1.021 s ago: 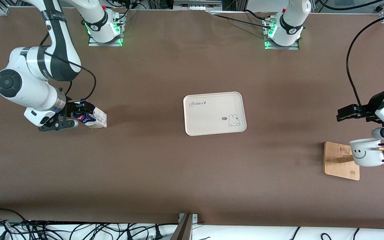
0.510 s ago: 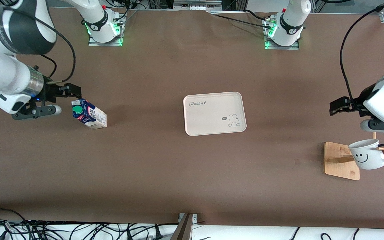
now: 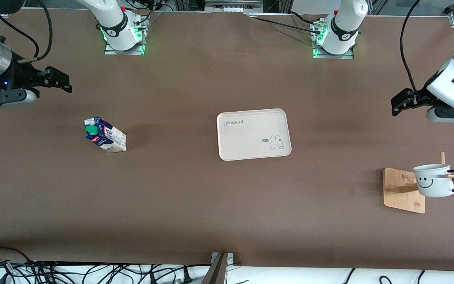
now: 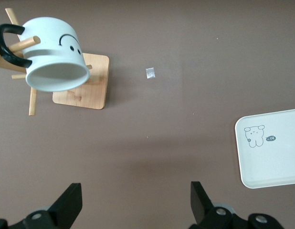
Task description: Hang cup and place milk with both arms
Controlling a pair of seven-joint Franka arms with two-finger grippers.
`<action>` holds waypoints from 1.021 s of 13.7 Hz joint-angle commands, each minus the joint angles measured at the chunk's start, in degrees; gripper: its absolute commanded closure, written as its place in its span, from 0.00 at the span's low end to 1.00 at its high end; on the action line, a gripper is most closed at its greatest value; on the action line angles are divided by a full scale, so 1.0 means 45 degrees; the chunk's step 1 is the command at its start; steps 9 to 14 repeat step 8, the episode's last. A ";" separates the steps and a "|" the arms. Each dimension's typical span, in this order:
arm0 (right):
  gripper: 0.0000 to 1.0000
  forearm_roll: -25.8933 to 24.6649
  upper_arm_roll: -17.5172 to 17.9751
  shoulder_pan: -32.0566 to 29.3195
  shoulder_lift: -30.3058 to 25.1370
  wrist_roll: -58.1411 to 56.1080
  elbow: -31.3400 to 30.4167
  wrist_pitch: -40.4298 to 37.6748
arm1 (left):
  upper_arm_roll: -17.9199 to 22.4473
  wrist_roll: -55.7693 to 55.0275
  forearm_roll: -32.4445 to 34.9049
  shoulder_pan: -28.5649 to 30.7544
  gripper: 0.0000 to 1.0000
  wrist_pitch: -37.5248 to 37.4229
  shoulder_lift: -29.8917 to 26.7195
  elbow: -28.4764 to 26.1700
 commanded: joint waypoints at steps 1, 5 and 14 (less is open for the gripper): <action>0.00 -0.0272 0.1285 -0.1313 -0.0557 0.0032 -0.0628 0.0268 | 0.0237 0.0176 -0.0197 -0.0242 0.00 0.0766 -0.0593 -0.0577; 0.00 -0.0779 0.2695 -0.2547 -0.0402 0.0052 -0.0278 0.0190 | 0.0218 0.0273 -0.0235 0.0166 0.00 0.0574 -0.0497 -0.0753; 0.00 -0.0780 0.2694 -0.2527 -0.0089 0.0052 0.0113 0.0150 | 0.0081 0.0293 -0.0236 0.0189 0.00 0.0574 -0.0496 -0.0734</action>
